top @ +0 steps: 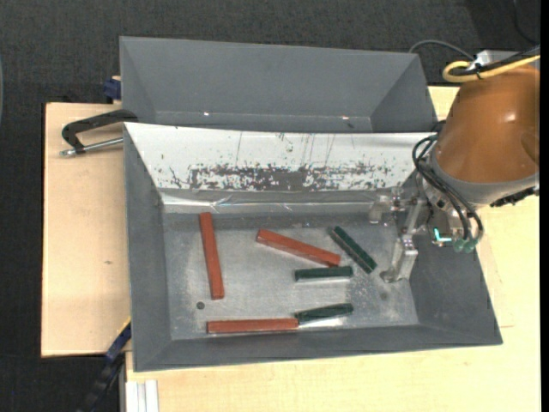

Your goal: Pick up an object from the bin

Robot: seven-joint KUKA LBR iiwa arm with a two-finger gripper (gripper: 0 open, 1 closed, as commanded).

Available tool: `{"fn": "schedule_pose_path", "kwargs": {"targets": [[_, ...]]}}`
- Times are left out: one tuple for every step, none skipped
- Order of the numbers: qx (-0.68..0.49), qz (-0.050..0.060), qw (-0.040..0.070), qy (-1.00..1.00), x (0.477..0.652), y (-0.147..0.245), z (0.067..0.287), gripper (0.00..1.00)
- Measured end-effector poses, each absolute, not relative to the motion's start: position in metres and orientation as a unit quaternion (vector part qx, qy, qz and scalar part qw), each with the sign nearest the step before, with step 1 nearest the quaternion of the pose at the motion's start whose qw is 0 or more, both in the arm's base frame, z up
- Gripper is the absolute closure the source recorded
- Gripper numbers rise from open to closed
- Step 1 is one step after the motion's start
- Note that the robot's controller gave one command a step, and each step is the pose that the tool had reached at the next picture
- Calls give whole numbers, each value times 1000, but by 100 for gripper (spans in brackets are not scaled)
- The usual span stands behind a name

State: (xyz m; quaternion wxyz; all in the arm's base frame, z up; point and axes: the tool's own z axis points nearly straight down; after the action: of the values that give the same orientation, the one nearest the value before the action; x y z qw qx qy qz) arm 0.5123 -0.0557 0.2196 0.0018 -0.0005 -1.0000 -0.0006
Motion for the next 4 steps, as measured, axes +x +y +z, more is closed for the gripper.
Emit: {"fn": "schedule_pose_path", "kwargs": {"targets": [[0,0,-2,-1000,514,-55,223,0],[-27,-1,-3,-1000,532,-8,151,0],[-62,-1,-2,-998,552,-34,139,0],[-27,0,-3,-1000,571,34,143,0]]}}
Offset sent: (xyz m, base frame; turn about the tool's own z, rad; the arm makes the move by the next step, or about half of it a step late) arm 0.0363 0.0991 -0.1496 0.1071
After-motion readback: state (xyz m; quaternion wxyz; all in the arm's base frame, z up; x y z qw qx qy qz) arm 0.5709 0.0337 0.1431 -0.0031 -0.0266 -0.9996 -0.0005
